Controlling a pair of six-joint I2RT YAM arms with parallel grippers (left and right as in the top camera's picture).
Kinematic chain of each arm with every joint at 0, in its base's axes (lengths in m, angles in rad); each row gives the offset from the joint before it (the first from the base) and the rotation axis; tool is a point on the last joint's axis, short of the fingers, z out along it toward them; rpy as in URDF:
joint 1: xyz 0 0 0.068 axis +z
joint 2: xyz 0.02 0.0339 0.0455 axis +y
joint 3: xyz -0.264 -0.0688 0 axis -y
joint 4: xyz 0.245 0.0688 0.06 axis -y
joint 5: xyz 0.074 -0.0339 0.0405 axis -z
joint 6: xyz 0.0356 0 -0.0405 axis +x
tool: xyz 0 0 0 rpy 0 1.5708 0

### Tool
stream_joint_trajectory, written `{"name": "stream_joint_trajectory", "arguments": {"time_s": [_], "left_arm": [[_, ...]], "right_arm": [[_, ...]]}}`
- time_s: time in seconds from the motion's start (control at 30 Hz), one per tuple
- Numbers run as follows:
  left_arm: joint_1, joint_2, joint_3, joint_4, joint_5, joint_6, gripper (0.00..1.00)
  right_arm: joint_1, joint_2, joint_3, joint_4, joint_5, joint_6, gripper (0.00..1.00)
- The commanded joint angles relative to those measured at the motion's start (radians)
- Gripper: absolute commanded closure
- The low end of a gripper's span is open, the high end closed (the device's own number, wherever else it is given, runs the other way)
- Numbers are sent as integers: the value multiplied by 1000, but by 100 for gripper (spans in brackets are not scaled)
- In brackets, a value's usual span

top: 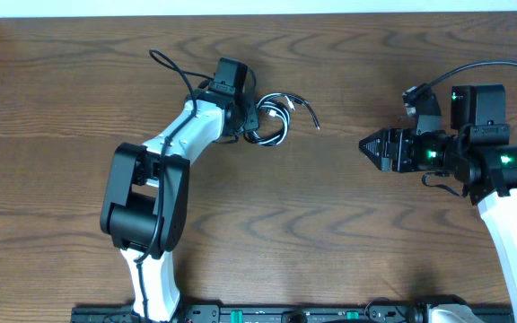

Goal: Untangle cables
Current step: 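Grasp the black-and-white cable bundle with the left gripper and lift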

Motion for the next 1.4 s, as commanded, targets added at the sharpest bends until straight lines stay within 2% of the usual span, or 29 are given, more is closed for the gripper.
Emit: {"name": "stream_joint_trajectory", "arguments": {"time_s": [0.0, 0.23, 0.4, 0.5, 0.77, 0.8, 0.9, 1.1, 1.37], "left_arm": [[-7, 32, 16, 4, -60, -29, 63], [-9, 41, 16, 20, -61, -59, 74], [-11, 45, 10, 28, -61, -66, 75], [-18, 56, 0, 28, -60, -66, 80], [-69, 92, -31, 27, -60, -66, 81], [-78, 97, -31, 23, -59, -66, 90], [-104, 101, -31, 8, -47, -65, 92], [-129, 55, -27, 11, 65, 11, 93], [-126, -137, -27, 9, 233, -34, 93]], "right_arm": [[8, 2, 15, -2, 15, 11, 32], [8, 3, 15, 3, 34, 11, 31], [8, 3, 15, 3, 52, 11, 31], [8, 3, 15, 3, 52, 11, 31], [8, 3, 15, 3, 52, 11, 29], [8, 3, 15, 3, 52, 11, 30], [8, 3, 15, 3, 53, 11, 29], [8, 3, 15, 5, 68, 11, 29], [8, 3, 15, 51, 67, 11, 30]]}}
